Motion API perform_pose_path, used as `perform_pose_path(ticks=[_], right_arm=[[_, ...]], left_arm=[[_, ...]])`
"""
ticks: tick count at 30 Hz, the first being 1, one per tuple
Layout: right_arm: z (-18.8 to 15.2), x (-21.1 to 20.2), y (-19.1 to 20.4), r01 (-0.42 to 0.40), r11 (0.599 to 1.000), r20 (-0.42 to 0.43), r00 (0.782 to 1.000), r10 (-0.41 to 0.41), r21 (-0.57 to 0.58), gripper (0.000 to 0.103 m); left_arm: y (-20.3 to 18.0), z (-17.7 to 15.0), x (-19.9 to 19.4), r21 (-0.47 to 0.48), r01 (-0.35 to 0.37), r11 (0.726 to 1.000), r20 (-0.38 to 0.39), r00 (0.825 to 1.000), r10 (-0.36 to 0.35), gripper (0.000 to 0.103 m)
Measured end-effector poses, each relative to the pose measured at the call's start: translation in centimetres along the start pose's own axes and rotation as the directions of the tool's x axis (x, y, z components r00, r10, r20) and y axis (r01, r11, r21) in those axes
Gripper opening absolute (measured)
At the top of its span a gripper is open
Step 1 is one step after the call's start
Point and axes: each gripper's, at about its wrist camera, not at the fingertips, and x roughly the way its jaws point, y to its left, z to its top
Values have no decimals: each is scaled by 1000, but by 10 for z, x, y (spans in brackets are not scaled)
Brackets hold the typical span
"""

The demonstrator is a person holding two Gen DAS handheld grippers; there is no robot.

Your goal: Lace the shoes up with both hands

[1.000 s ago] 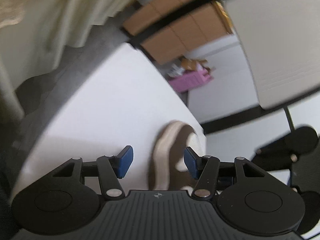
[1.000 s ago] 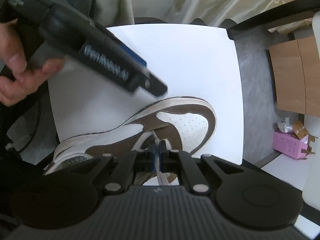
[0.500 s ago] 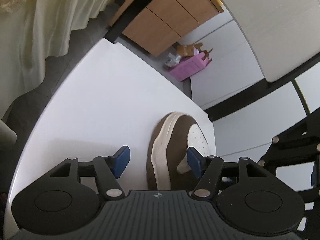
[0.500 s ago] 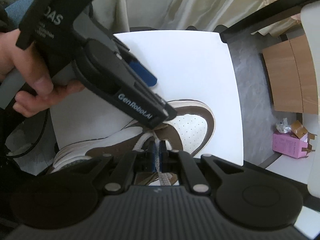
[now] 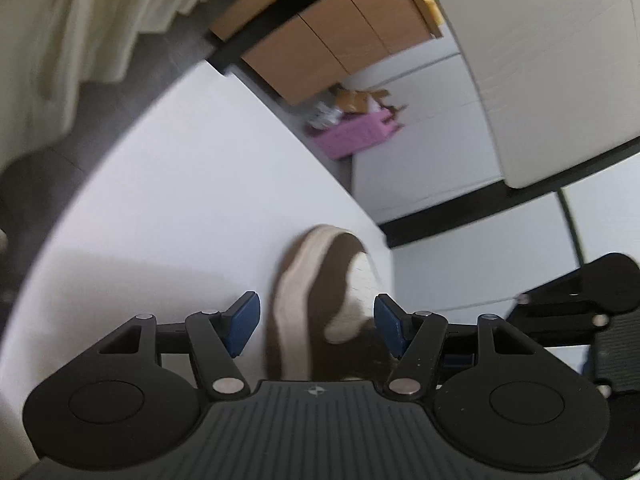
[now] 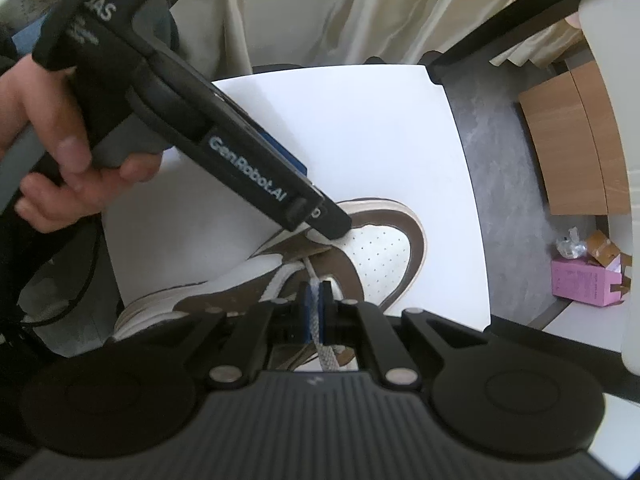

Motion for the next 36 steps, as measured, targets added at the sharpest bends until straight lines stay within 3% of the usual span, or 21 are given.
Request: perform_pose_path(ticks=[5, 9, 19, 26, 36], right_arm=[[0, 6, 4, -1, 1000, -4, 1000, 1, 2, 4], [3, 15, 14, 4, 1000, -7, 1000, -4, 7, 4], [12, 20, 33, 15, 1000, 2, 1000, -14, -14, 4], [19, 42, 56, 13, 996, -61, 998, -19, -86, 4], [38, 60, 72, 28, 986, -92, 995, -43, -164, 4]], left_arm=[[-14, -8, 10, 90, -18, 996, -45, 999, 22, 73], [-15, -10, 10, 111, -59, 992, -27, 998, 62, 75], [4, -6, 7, -10, -50, 999, -51, 998, 49, 75], [15, -5, 11, -88, -24, 996, -70, 997, 18, 75], [18, -3, 13, -128, -9, 992, -81, 997, -2, 75]])
